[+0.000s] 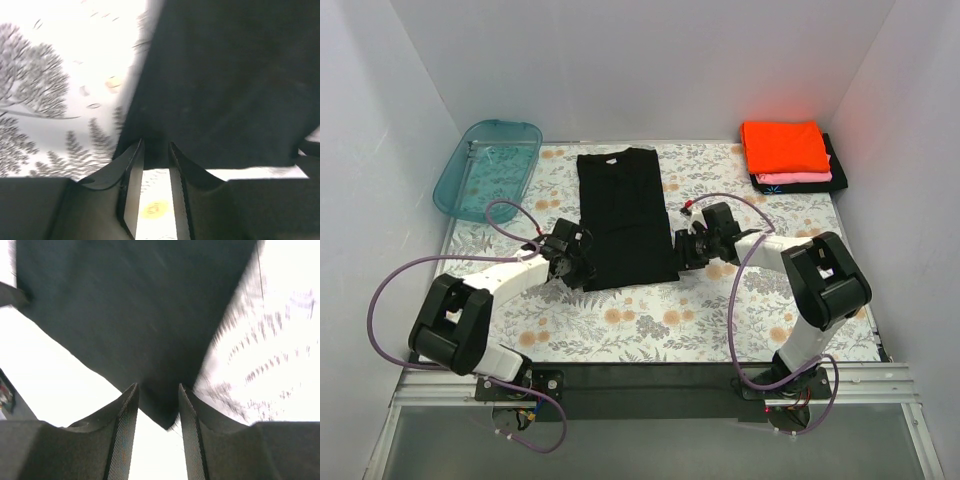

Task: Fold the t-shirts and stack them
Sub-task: Fold the tshirt

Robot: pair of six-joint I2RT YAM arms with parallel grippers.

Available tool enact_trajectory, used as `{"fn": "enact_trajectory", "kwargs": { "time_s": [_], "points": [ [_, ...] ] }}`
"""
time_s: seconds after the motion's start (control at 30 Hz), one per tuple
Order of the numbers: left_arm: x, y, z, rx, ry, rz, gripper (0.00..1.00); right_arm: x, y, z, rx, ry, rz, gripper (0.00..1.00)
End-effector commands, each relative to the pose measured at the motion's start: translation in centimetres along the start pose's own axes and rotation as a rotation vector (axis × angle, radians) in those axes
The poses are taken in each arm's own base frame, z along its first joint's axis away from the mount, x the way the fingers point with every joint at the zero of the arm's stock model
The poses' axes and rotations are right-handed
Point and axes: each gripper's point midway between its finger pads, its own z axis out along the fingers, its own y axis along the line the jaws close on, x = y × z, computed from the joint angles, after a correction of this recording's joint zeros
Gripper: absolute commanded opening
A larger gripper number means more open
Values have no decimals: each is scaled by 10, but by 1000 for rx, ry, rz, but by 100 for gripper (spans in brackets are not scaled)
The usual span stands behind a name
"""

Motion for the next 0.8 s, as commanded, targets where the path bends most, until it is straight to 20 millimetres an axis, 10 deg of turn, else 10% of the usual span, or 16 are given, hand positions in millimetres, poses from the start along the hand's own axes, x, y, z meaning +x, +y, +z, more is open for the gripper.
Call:
{"fn": "enact_trajectory", "kwargs": {
  "time_s": [0.0,0.23,0.43,0.77],
  "points": [
    [16,24,0,-91,52,-37,25,17,-7,3,-25,7,24,43],
    [20,35,-27,-73,21,-56,29,32,-7,-16,-9,-5,31,42],
    [3,25,-61,-18,-62,-35,58,19,11,-47,38,-48,10,51],
    [16,23,-45,-144,-18,97,85,32,-2,-66,318,10,-50,79]
  ]
}}
